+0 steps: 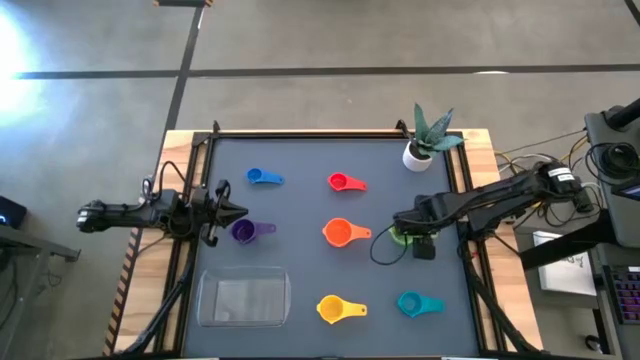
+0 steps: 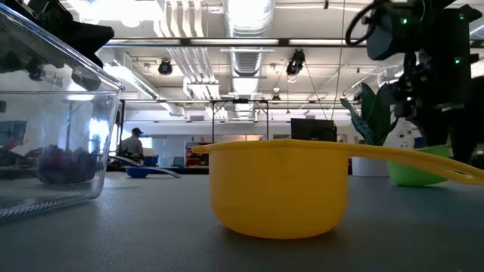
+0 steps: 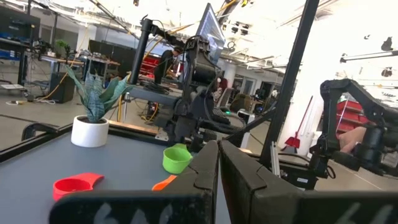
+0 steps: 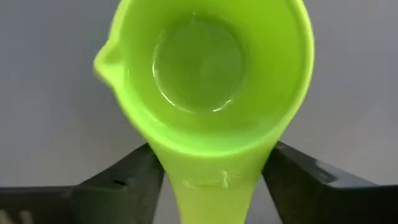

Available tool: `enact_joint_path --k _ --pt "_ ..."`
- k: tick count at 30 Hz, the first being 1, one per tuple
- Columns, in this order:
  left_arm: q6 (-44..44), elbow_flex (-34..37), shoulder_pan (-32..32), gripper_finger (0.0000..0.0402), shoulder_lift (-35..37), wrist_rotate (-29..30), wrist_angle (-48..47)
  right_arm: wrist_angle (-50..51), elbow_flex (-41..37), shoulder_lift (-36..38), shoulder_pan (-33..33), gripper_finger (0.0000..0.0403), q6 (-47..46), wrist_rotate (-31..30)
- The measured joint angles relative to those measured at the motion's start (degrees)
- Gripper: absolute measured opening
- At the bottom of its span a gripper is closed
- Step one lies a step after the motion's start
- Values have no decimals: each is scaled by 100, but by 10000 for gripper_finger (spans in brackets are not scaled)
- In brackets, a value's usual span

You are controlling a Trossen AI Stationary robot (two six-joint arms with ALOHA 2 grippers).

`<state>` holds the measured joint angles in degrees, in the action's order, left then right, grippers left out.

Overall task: Nest measuring cups in basket
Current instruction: Stack the green measuring cup on top of the orange measuring cup

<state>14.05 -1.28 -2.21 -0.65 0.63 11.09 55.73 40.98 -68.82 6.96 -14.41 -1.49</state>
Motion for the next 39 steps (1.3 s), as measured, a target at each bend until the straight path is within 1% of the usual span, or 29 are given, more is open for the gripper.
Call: enact_joint_path --k 7,16,18,21,25,28,31,35,39 --pt "1 0 2 0 -1 1 0 -8 128 395 0 120 -131 1" --pt "2 0 2 0 -1 0 0 -5 161 342 0 22 -146 3" --pt "2 1 2 0 -1 0 0 -16 161 305 0 12 -108 2" --pt "0 0 2 0 0 0 0 -43 161 274 2 9 -71 -81" --pt "1 0 2 0 0 0 0 -41 191 271 2 8 -53 -601" --pt "0 0 2 0 0 2 0 -90 370 271 15 8 -94 -1045" --pt "0 0 2 0 -2 2 0 -182 629 271 142 8 -96 -1702" --pt "0 0 2 0 -1 1 0 -857 978 227 378 8 -9 -2740" --pt "2 0 2 0 0 2 0 -1791 1221 -114 702 8 495 -3671"
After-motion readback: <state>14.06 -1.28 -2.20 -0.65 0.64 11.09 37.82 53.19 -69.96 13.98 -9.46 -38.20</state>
